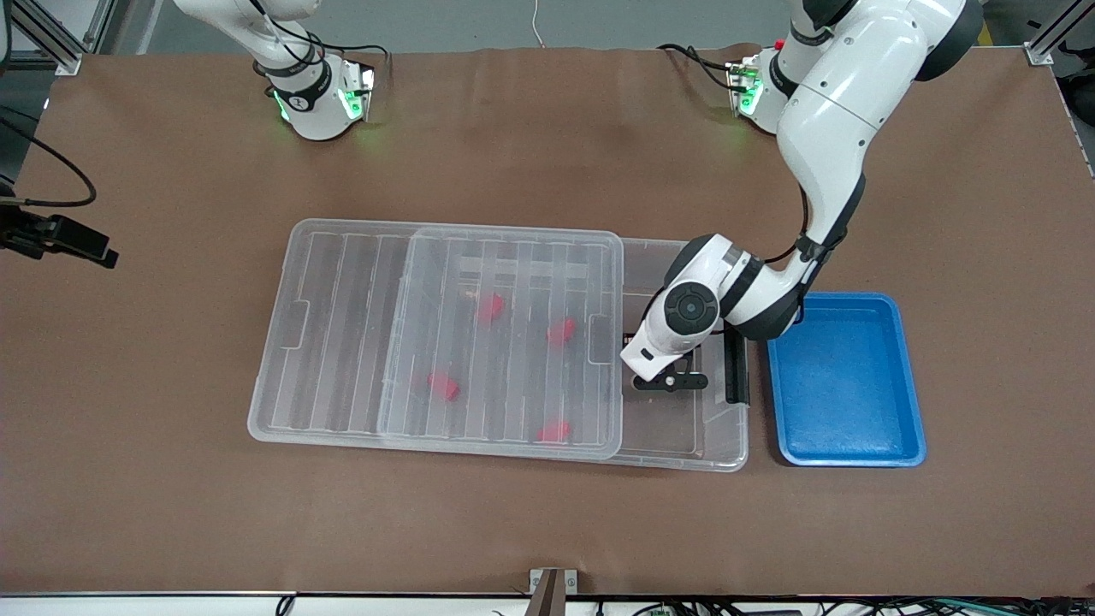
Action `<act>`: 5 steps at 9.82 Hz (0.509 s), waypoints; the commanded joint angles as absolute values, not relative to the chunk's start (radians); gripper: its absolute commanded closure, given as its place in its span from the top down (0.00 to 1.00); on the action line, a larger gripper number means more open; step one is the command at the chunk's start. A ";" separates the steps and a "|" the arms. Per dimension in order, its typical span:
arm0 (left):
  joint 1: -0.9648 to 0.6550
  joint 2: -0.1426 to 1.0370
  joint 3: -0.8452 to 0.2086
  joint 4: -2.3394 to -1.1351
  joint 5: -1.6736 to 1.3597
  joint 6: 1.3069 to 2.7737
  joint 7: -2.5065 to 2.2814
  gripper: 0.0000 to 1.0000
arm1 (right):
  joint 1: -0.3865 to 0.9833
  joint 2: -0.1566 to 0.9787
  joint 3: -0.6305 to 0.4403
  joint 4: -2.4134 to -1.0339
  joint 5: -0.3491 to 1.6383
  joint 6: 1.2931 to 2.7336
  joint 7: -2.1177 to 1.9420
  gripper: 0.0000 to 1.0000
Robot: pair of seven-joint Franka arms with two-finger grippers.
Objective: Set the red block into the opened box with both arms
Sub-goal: 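Carry the red block over the open box while the right gripper withdraws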
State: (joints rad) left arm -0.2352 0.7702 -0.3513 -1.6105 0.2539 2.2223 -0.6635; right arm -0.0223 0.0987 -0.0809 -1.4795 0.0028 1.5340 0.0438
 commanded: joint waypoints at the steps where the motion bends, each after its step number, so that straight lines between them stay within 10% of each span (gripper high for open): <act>1: -0.232 0.760 -0.359 -1.617 0.270 2.232 -0.669 1.00 | -0.069 0.025 -0.058 -1.584 0.021 1.590 0.005 1.00; 5: -0.226 0.631 -0.360 -1.618 0.259 2.133 -0.666 1.00 | -0.066 -0.042 -0.057 -1.608 0.018 1.608 -0.021 1.00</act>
